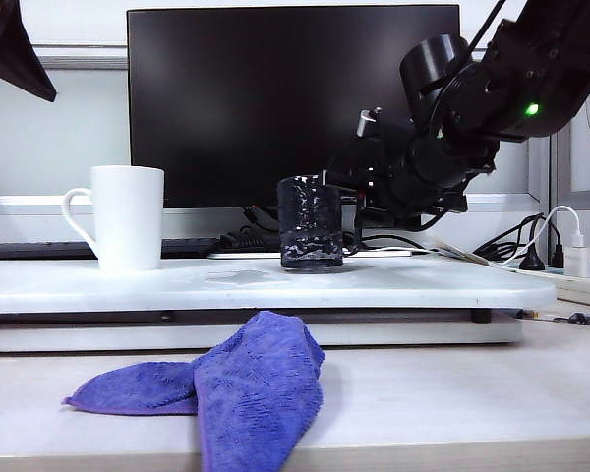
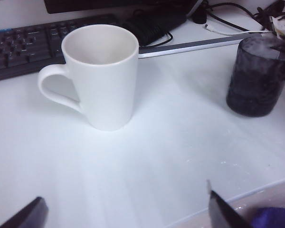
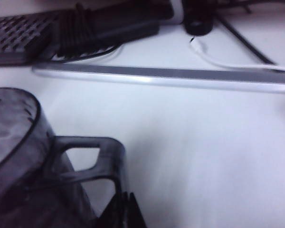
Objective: Carefully pick up the black cup and pour some water from the black cup into the white cup.
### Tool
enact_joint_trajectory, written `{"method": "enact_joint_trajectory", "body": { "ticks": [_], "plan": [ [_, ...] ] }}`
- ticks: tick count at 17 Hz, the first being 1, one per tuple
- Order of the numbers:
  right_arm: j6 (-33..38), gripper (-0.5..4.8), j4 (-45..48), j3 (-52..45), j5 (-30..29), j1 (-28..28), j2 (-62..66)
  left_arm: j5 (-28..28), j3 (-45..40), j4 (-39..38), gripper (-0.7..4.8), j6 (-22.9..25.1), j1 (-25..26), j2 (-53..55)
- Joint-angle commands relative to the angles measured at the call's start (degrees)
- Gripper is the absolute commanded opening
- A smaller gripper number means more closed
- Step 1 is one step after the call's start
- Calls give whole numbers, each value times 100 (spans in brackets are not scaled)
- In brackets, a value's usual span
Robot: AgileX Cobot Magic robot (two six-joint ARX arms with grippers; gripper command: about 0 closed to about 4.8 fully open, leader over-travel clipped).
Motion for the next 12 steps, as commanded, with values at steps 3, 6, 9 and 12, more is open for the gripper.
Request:
{"method": "enact_joint_trajectory", "body": {
  "ticks": [3,6,9,12],
  "plan": [
    [122,-6,153,44,-254,-63,278,31,7,33,479,39,7,-15],
    [77,-6,245,42,-304,-66,348,31,7,-22,479,39,7,-13],
    [-603,-6,656,103,-289,-72,345,31,7,-26,479,39,7,-13],
    [-632,-6,431,354,-313,-70,341,31,7,-26,479,37,7,-13]
  ]
}}
